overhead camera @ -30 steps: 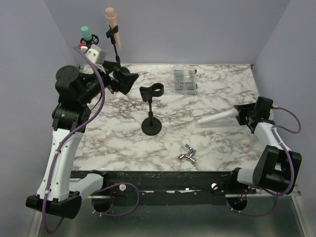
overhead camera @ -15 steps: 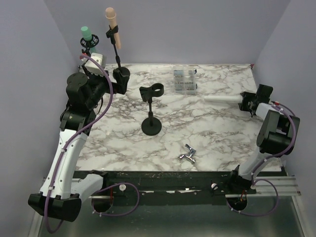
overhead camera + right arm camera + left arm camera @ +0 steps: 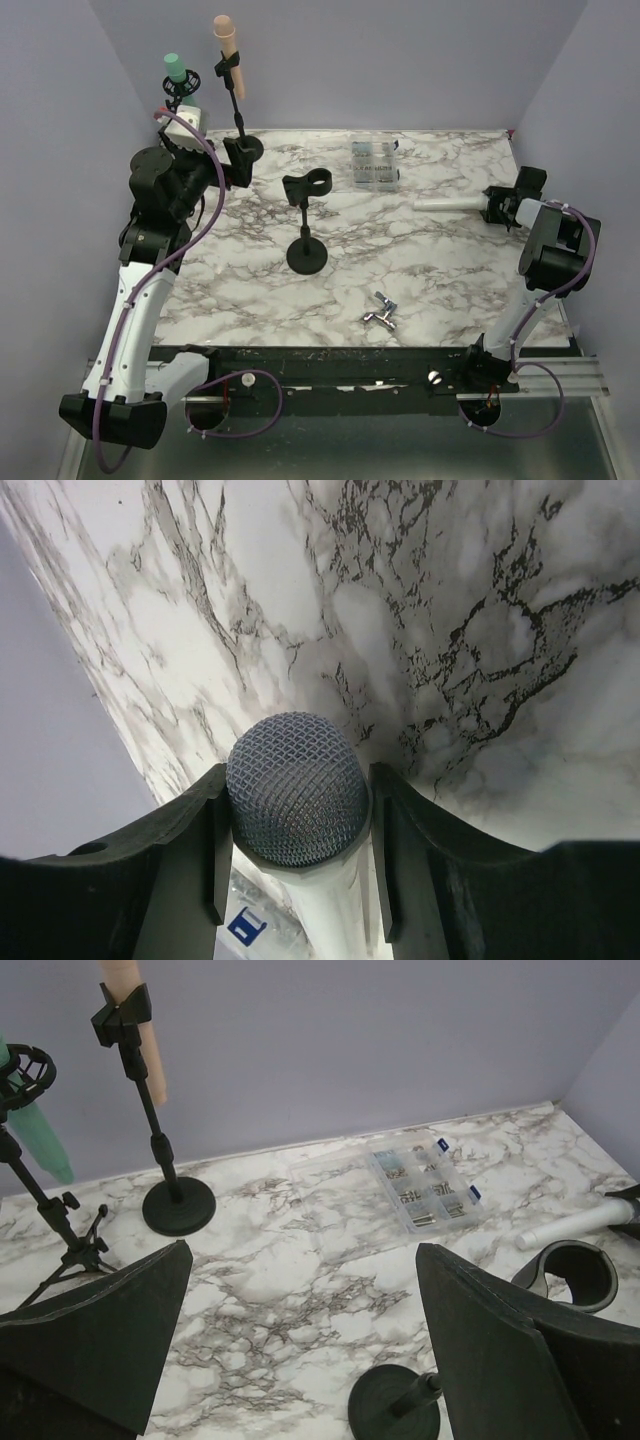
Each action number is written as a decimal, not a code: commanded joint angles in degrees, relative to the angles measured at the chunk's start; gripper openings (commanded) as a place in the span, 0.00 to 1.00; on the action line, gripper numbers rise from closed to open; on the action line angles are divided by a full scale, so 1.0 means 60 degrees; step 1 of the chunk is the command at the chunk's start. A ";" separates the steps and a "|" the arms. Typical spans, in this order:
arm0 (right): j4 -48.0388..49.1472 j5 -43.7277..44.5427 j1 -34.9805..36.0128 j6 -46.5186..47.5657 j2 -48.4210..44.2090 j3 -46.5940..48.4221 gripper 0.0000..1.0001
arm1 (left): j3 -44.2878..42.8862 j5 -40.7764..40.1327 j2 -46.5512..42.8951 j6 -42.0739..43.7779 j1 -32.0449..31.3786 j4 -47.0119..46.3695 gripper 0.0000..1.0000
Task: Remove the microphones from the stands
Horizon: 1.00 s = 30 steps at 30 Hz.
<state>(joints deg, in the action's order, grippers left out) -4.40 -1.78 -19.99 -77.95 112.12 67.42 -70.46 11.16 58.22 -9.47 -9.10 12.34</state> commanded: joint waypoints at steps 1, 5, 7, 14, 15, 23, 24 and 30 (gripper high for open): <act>-0.0145 0.0504 -0.0045 0.0731 0.0518 0.0042 0.21 | -0.0078 0.0220 0.0142 -0.0177 0.0125 -0.0058 0.96; -0.0116 0.0644 0.0005 0.0892 0.0712 0.0059 0.34 | -0.0034 0.0255 0.0069 -0.0272 0.0247 -0.0101 0.96; -0.0130 0.0618 0.0006 0.0855 0.0774 0.0038 0.38 | -0.0020 0.0250 0.0053 -0.0329 0.0286 -0.0115 0.96; 0.0061 0.0962 0.0093 0.0819 0.0505 -0.0342 0.62 | -0.0005 0.0257 0.0022 -0.0369 0.0330 -0.0101 0.96; 0.0067 0.0942 0.0094 0.0819 0.0514 -0.0388 0.65 | -0.0005 0.0262 0.0023 -0.0382 0.0331 -0.0115 0.96; 0.0435 0.0831 0.0137 0.0565 0.0416 -0.1013 0.70 | 0.0002 0.0439 0.0018 -0.0537 0.0447 -0.0146 0.96; 0.0509 0.0811 0.0138 0.0556 0.0408 -0.1061 0.70 | 0.0009 0.0453 0.0024 -0.0554 0.0473 -0.0145 0.96; 0.0513 0.0752 0.0149 0.0781 0.0432 -0.0986 0.75 | 0.0009 0.0574 0.0068 -0.0647 0.0561 -0.0179 0.96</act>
<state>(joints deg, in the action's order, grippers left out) 5.34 -0.71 -19.44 -75.55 112.27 64.20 -70.46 12.80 59.05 -12.29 -6.35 12.49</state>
